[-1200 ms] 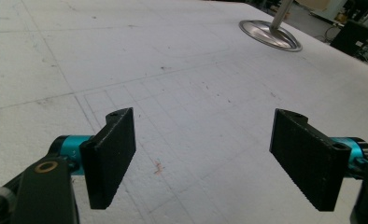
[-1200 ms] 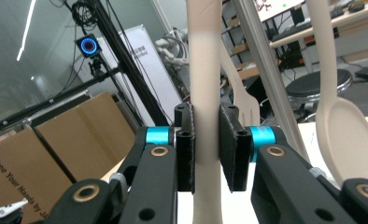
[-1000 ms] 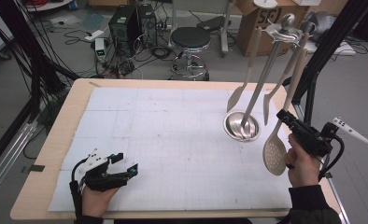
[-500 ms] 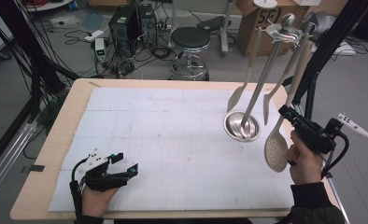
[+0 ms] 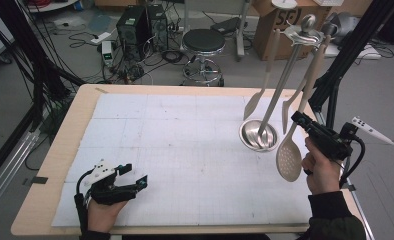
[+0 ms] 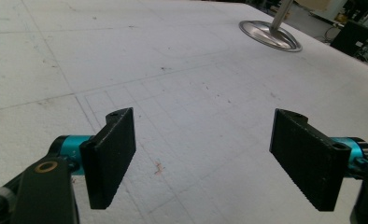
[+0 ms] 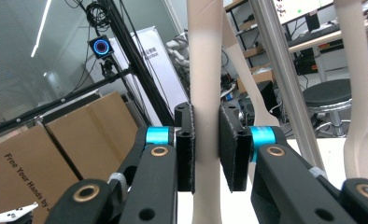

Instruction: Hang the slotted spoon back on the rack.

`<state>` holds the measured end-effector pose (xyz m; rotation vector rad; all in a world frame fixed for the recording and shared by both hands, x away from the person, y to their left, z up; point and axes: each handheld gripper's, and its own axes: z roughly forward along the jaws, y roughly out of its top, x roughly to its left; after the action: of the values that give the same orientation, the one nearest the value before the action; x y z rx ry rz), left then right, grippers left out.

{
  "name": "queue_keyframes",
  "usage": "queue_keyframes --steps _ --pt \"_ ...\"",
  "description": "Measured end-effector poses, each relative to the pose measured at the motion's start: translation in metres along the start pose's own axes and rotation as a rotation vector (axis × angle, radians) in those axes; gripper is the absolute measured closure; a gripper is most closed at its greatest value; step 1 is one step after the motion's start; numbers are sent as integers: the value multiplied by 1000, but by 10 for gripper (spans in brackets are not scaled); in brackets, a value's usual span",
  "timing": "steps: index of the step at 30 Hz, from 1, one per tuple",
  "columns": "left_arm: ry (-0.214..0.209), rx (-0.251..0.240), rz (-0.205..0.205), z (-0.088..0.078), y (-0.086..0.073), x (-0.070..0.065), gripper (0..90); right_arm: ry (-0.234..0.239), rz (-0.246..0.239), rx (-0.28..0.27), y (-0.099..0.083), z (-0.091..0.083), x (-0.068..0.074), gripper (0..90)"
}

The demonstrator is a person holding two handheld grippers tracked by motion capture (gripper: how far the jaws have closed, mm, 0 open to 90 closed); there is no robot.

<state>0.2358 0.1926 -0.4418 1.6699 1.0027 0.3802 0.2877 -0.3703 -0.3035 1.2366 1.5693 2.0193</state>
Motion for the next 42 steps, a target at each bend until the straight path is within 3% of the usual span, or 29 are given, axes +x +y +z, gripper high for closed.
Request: queue_keyframes --steps 9,19,33,42 --pt "6 1 -1 0 0 1 231 36 -3 38 1 11 -6 784" --pt "2 1 -2 0 0 1 231 61 10 65 -1 17 -2 784" --pt "1 2 1 0 0 0 231 38 -29 75 -2 19 5 783" --pt "3 2 -2 0 0 1 231 -16 -96 104 3 27 -2 783"
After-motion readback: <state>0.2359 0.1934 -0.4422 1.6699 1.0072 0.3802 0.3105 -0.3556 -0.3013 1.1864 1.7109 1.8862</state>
